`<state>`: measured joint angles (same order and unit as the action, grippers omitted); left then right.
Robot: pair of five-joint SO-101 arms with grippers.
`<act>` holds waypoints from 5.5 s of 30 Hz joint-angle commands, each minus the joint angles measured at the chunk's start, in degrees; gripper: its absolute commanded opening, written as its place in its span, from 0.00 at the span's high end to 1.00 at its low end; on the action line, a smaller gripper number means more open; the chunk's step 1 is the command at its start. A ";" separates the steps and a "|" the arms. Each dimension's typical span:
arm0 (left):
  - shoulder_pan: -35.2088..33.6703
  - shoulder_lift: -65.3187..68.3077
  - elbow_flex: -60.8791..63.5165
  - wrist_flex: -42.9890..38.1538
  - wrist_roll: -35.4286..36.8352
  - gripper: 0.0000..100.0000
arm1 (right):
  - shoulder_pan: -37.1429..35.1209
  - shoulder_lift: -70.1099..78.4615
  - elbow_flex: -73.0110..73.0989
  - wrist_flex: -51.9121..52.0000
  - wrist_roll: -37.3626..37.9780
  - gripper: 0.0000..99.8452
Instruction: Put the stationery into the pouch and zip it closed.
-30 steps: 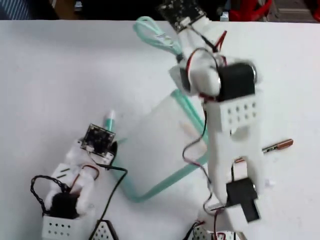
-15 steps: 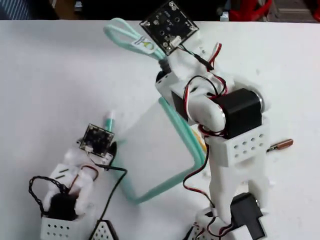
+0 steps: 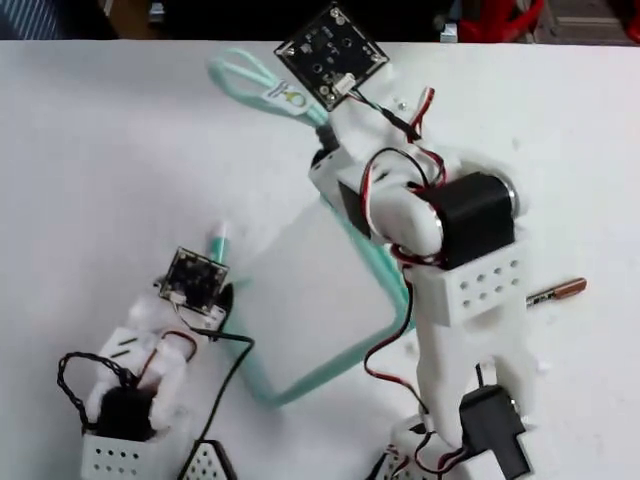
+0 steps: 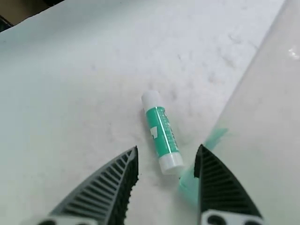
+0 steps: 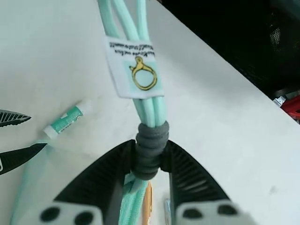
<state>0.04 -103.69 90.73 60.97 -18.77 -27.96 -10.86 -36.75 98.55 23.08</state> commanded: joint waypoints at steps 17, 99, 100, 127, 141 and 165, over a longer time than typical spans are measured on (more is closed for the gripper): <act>-0.13 -0.66 -4.04 2.02 -0.35 0.80 | -1.45 -2.07 0.70 0.13 -5.45 0.98; 16.22 7.16 -56.79 41.23 -26.37 0.72 | -23.96 -33.19 14.68 0.22 -10.02 0.98; 17.19 7.16 -56.62 41.23 -26.46 0.72 | -23.96 -34.15 14.68 0.22 -10.02 0.98; 26.95 -0.75 -56.35 37.98 -7.74 0.72 | -2.68 -15.69 22.07 -28.00 -15.21 0.98; 26.95 -0.75 -46.07 28.57 -7.91 0.72 | 4.97 -7.34 1.67 -21.85 -31.21 0.98; 22.55 -0.75 -33.85 9.14 -3.96 0.72 | 8.22 -7.34 -7.30 -22.46 -40.53 0.98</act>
<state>26.68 -104.22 50.20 77.49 -23.52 -19.52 -18.07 -42.02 77.54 -17.27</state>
